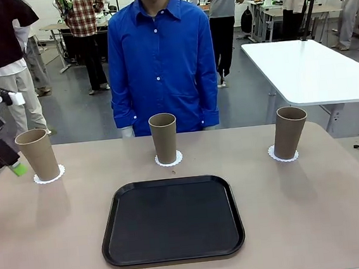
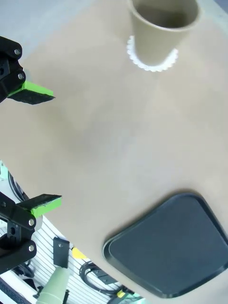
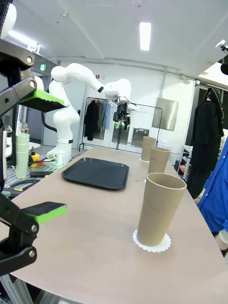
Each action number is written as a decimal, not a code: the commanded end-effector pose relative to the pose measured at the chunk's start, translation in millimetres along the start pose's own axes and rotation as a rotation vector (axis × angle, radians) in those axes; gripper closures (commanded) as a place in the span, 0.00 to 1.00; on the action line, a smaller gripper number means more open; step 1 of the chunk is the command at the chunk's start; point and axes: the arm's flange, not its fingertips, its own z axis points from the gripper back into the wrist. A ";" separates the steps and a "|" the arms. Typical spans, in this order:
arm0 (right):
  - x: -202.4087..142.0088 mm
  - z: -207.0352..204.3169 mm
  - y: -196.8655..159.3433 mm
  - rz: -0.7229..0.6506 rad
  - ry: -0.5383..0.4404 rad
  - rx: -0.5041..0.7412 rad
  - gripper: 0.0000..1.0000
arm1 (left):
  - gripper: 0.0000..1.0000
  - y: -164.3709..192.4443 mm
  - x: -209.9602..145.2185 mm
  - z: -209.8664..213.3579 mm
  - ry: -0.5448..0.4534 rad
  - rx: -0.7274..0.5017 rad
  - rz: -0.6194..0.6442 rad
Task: Place coasters on the table and set cups on them.
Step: Take one Reusable plastic cup from the Flat Tray and place it on a coaster set by the human.
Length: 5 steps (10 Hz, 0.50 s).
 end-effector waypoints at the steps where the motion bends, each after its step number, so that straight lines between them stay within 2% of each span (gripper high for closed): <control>1: -1.3 -1.4 0.8 -0.003 -0.002 -0.005 0.00 | 0.00 1.5 -6.3 -9.8 0.029 0.042 0.084; 2: -1.3 -1.4 0.8 -0.003 -0.002 -0.005 0.00 | 0.00 -1.3 -5.5 -10.3 -0.001 0.017 0.071; 5: -1.3 -1.4 0.8 -0.003 -0.002 -0.005 0.00 | 0.00 5.9 -7.6 -6.0 0.012 0.005 0.046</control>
